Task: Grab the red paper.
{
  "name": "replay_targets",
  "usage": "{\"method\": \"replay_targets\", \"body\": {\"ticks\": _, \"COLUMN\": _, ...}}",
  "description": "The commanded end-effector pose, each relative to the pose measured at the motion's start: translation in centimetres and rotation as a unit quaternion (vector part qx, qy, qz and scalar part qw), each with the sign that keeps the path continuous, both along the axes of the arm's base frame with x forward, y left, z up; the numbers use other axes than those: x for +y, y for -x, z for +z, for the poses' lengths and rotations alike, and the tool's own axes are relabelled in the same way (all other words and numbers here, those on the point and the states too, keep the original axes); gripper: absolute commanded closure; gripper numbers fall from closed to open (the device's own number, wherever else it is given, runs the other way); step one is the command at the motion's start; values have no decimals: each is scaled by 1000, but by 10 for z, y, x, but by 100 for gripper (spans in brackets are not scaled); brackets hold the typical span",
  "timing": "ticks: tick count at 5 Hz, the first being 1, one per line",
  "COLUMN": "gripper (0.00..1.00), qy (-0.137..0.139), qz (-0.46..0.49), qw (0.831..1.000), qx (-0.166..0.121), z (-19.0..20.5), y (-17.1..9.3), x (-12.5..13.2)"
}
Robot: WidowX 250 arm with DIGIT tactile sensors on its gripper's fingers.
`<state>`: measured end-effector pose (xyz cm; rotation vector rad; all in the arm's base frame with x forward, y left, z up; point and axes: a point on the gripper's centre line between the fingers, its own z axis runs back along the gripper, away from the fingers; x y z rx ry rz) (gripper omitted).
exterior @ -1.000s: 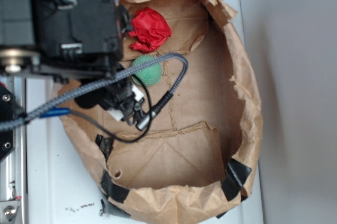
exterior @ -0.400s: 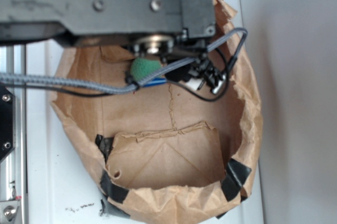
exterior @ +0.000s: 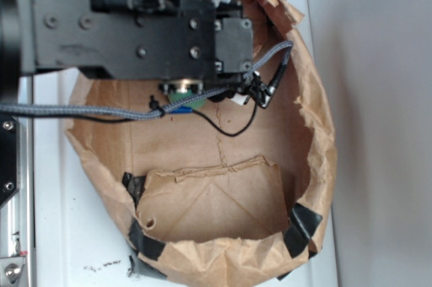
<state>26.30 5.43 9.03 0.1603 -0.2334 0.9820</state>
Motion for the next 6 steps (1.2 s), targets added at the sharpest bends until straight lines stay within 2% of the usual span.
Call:
{"method": "replay_targets", "body": {"ticks": 1, "gripper": 0, "qy": -21, "qz": 27, "qw": 999, "qx": -17, "z": 12, "y": -9, "x": 12}}
{"method": "replay_targets", "body": {"ticks": 2, "gripper": 0, "qy": -22, "qz": 27, "qw": 999, "qx": -19, "z": 7, "y": -27, "x": 8}}
{"method": "replay_targets", "body": {"ticks": 3, "gripper": 0, "qy": -53, "qz": 29, "qw": 998, "qx": -8, "z": -5, "y": -42, "x": 9}}
{"method": "replay_targets", "body": {"ticks": 4, "gripper": 0, "qy": -66, "qz": -4, "qw": 998, "qx": 5, "z": -6, "y": -41, "x": 11}}
{"method": "replay_targets", "body": {"ticks": 6, "gripper": 0, "qy": -66, "qz": -4, "qw": 998, "qx": 5, "z": -6, "y": -41, "x": 11}}
